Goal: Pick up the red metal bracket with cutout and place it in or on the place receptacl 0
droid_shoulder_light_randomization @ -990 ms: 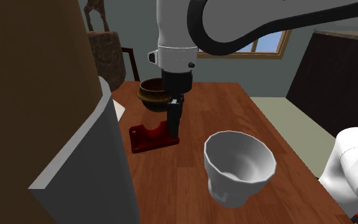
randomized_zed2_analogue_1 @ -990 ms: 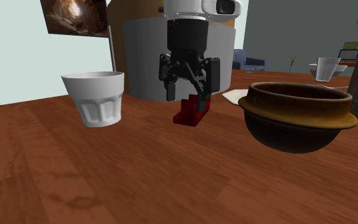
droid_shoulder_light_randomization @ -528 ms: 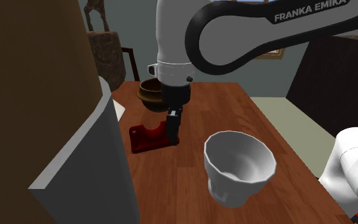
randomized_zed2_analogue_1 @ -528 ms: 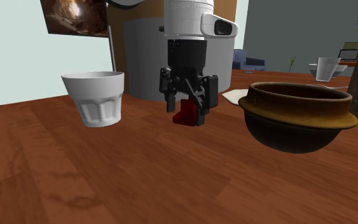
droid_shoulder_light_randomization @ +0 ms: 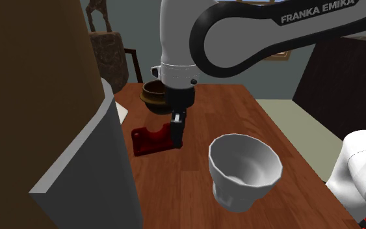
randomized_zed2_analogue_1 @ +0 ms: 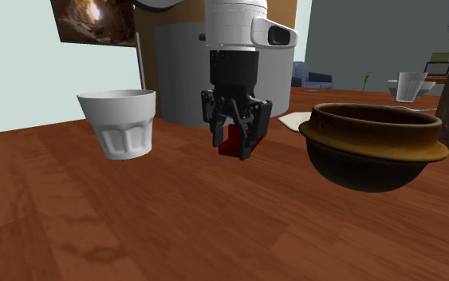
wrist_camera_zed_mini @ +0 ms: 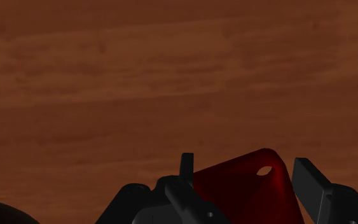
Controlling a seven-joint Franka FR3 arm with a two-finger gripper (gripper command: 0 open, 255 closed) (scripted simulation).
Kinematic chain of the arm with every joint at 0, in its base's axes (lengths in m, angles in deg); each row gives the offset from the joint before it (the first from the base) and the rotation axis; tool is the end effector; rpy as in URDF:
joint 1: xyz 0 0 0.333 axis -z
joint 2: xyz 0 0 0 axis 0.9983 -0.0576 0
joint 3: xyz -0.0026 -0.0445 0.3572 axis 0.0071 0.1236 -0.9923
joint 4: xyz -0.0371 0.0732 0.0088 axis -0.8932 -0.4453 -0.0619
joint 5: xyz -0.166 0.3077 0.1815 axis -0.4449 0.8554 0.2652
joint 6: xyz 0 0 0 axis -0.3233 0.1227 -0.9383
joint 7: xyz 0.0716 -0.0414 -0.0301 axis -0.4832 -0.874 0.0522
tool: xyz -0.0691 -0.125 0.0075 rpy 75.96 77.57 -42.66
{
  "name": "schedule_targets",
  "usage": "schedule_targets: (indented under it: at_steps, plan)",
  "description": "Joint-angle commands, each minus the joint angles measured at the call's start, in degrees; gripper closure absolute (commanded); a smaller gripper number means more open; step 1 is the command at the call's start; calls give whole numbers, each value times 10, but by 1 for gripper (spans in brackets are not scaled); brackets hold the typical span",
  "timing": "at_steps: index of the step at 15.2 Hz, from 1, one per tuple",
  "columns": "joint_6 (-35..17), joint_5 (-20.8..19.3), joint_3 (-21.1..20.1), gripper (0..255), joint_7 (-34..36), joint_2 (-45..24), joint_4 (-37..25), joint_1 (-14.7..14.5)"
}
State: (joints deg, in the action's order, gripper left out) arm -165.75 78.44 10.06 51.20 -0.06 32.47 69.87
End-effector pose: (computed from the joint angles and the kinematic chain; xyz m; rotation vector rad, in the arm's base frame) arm 0.4080 0.3265 0.5265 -2.8891 -1.1026 0.0081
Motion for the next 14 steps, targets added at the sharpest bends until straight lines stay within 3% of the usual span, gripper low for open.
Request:
schedule_targets:
  at_steps: [1,8,14]
  plan:
    - [0,0,0,255,0,-1,1,0]
    - [0,0,0,255,0,-1,1,0]
    - [46,-1,2,255,2,2,-43,1]
